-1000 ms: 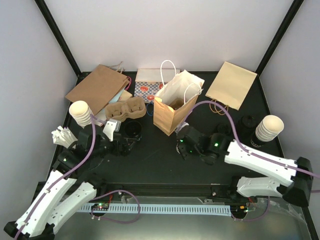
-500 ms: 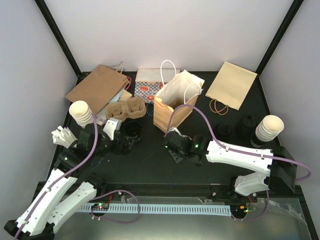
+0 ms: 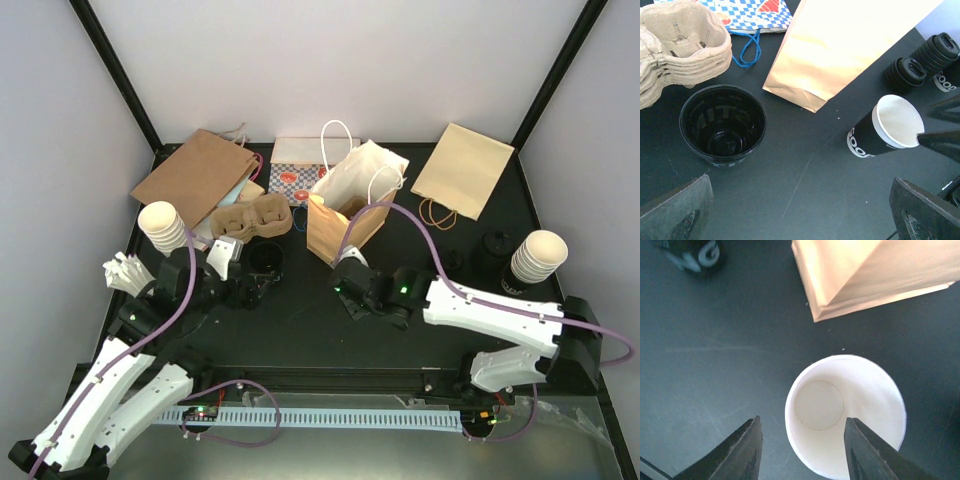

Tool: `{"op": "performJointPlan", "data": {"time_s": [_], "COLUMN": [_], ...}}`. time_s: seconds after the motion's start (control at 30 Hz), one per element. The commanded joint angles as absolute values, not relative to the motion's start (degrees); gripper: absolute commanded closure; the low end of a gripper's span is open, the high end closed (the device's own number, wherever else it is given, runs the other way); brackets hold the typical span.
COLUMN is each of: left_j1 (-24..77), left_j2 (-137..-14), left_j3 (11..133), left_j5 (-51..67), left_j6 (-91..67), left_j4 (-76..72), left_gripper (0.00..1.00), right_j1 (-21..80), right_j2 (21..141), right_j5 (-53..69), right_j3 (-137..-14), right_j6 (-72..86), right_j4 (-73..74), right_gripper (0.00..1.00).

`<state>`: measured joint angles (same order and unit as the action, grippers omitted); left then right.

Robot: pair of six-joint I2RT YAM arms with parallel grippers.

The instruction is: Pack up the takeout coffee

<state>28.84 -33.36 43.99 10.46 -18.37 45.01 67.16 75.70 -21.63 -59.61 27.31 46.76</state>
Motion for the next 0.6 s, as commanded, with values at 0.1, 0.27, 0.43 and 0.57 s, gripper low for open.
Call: {"op": "performJointPlan", "data": {"time_s": [0.1, 0.27, 0.43, 0.57], "left_j1": [28.5, 28.5, 28.4, 28.5], "left_j2": [-32.9, -33.0, -33.1, -33.2], "left_j3": [43.7, 43.6, 43.6, 43.6], "left_j5": [10.3, 10.3, 10.3, 10.3], "left_j6": [-17.7, -17.7, -17.7, -17.7], "left_j4": [43.6, 43.6, 43.6, 43.7], "left_gripper": [0.01, 0.01, 0.01, 0.01], "right_j1": [63.5, 48.4, 31.1, 21.9], "right_j2": [70.0, 64.5, 63.6, 68.6], "right_j5": [-28.8, -22.7, -17.3, -13.3], "right_j3": [-64.0, -59.0, -55.2, -56.0], "right_j6": [31.7, 31.9, 31.2, 31.1], "right_j4": [53.6, 53.6, 52.6, 51.8], "right_gripper": [0.45, 0.37, 0.33, 0.3]}}
